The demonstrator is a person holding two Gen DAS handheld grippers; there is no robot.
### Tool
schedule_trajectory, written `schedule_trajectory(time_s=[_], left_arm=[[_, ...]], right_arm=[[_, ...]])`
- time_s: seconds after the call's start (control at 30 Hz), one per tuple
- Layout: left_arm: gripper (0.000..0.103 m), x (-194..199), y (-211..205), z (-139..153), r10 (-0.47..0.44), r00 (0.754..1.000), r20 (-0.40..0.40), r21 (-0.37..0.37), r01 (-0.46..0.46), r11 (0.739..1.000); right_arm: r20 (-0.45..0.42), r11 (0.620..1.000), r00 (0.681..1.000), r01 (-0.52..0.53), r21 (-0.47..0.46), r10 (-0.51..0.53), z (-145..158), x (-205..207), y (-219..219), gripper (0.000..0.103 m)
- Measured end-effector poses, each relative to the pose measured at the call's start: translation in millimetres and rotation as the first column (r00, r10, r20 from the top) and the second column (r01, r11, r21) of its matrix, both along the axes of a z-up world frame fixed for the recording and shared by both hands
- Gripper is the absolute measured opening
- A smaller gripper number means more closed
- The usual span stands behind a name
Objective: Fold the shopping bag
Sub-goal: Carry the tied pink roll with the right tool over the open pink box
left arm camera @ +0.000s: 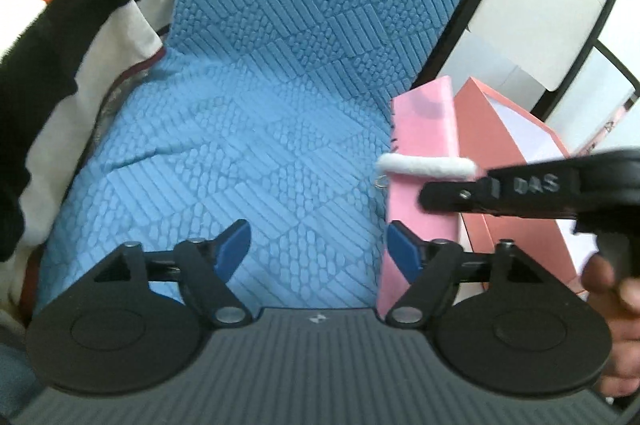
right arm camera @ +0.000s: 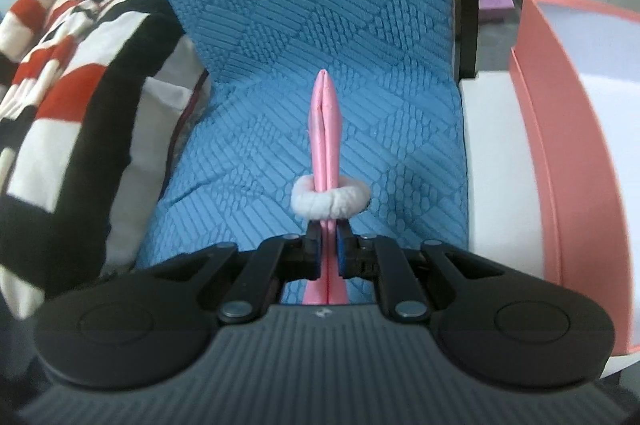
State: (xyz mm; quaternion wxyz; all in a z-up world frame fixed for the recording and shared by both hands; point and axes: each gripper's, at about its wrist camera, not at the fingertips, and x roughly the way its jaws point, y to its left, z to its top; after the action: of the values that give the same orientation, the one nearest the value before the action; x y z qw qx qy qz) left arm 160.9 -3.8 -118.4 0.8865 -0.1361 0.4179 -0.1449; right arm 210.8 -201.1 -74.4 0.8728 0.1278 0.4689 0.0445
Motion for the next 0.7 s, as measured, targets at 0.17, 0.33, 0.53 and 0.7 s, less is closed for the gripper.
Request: schedule_trajectory(time_s=[0.17, 0.33, 0.53, 0.7], left_arm=[[0.095, -8.8, -7.9, 20.3, 0.007, 1.000, -0.004, -0.005, -0.007, 1.000], [0.097, -15.5, -16.3, 41.4, 0.022, 0.999, -0.034, 0.013, -0.022, 1.000], [0.100, -21.7, -26.4, 69.6, 0.035, 0.998, -0.045, 0.023, -0.034, 0.999], [0.100, -26.0, -32.2, 89.8, 0.048, 0.997, -0.065, 0.032, -0.046, 0.998]], right_arm=[[0.028, 0.999, 0.999, -0.040, -0.019, 0.041, 22.7, -12.8, -4.5, 0.010], [0.035, 0.998, 0.997, -0.065, -0.019, 0.066, 40.5, -19.7, -9.0, 0.011], [0.044, 0.996, 0.995, -0.087, -0.007, 0.087, 64.6, -22.4, -18.5, 0.011], [0.050, 0.996, 0.995, -0.090, 0.010, 0.090, 81.5, -21.0, -28.2, 0.011]])
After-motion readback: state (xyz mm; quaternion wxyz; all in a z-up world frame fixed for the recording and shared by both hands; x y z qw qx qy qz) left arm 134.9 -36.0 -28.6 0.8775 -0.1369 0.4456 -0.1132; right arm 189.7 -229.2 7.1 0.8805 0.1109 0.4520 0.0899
